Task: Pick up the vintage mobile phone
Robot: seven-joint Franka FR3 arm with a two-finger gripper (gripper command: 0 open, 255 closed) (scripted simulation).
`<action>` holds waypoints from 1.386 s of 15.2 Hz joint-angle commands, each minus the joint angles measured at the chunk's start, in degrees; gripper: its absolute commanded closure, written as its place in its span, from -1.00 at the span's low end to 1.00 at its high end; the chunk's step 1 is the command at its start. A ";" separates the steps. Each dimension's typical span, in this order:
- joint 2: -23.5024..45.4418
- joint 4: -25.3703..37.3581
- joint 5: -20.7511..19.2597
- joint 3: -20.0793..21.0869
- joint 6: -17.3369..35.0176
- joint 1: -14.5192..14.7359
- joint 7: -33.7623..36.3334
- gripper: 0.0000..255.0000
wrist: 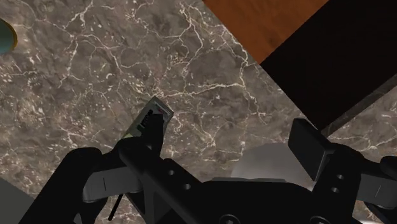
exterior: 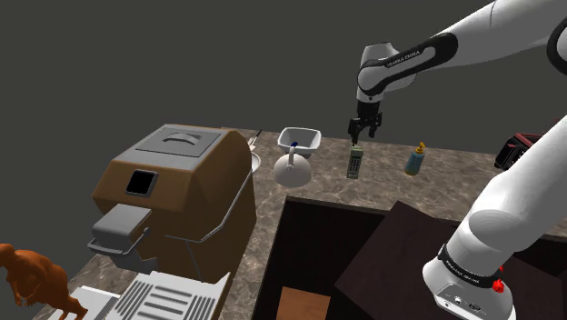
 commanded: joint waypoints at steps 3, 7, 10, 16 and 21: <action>8.56 4.37 3.24 -2.51 3.67 -1.39 -2.56 -1.00; 17.15 9.93 7.51 -4.17 5.77 -3.36 -5.52 -1.00; 23.65 14.72 10.99 -4.76 6.58 -5.36 -7.68 -1.00; 29.38 17.04 13.89 -4.45 9.30 -7.08 -9.43 -1.00; 31.17 16.52 14.74 -4.06 11.50 -7.35 -10.02 -1.00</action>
